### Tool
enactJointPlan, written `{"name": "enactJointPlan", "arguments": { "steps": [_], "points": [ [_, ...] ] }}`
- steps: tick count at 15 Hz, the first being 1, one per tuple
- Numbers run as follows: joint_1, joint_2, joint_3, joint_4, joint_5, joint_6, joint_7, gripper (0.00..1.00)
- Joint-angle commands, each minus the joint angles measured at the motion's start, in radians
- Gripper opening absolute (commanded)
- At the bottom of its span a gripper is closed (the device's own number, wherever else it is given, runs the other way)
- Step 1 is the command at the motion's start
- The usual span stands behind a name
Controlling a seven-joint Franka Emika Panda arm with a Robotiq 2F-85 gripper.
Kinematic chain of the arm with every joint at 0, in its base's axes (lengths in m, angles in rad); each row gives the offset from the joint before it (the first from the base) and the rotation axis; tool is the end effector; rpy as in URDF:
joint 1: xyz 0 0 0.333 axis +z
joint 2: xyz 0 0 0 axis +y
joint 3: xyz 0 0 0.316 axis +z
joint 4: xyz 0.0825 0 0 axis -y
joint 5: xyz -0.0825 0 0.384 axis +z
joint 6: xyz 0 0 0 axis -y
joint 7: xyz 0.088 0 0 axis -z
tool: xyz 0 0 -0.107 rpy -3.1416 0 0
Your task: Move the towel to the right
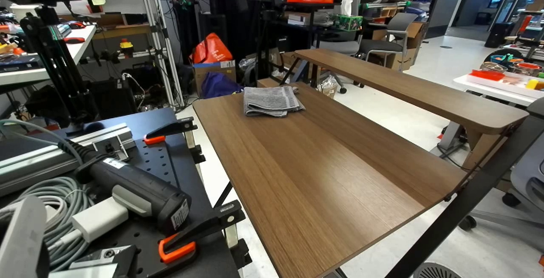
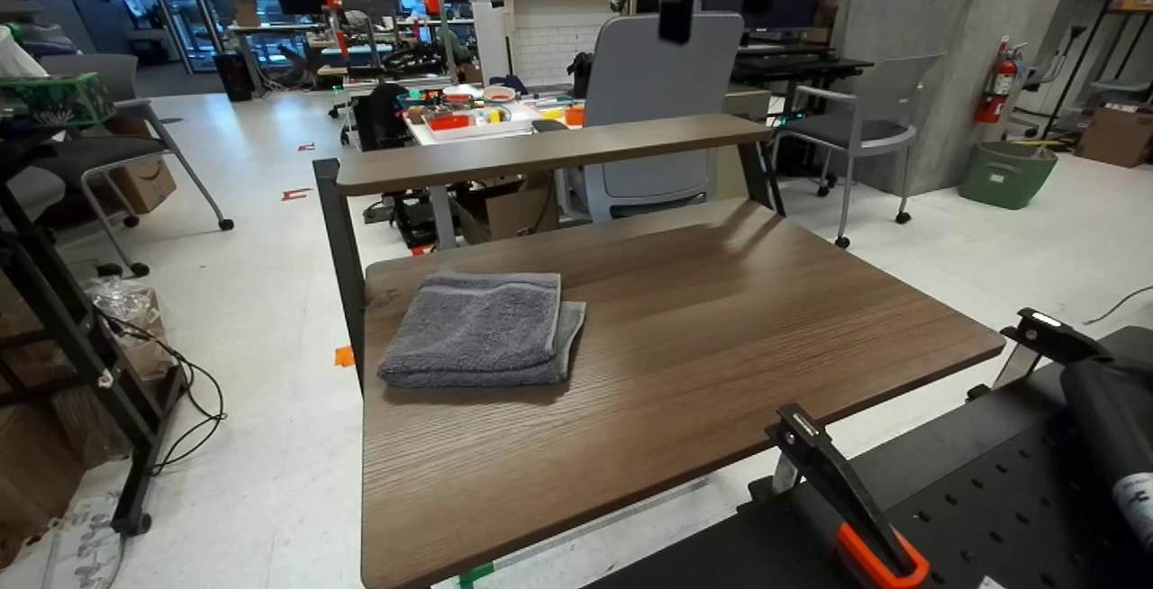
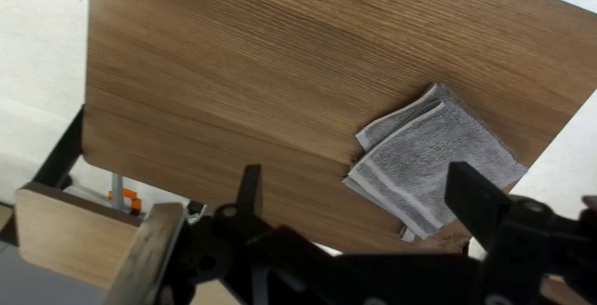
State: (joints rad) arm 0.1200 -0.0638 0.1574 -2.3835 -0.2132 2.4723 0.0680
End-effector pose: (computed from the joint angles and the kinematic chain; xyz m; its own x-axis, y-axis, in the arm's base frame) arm 0.4834 0.1383 0.3598 0.9189 0.3659 0.1474 0.3440 -0.9261 0.1550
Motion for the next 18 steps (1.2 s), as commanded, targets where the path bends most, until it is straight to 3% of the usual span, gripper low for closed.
{"name": "enactJointPlan", "arguments": {
  "steps": [1, 5, 10, 18],
  "points": [
    [0.027, 0.226, 0.015, 0.083, -0.043, 0.13, 0.003, 1.0],
    [0.092, 0.445, -0.015, 0.211, -0.096, 0.199, 0.021, 1.0],
    [0.167, 0.665, -0.039, 0.425, -0.072, 0.172, 0.0, 1.0],
    [0.199, 0.9, -0.032, 0.683, -0.042, 0.124, -0.077, 1.0]
  ]
}}
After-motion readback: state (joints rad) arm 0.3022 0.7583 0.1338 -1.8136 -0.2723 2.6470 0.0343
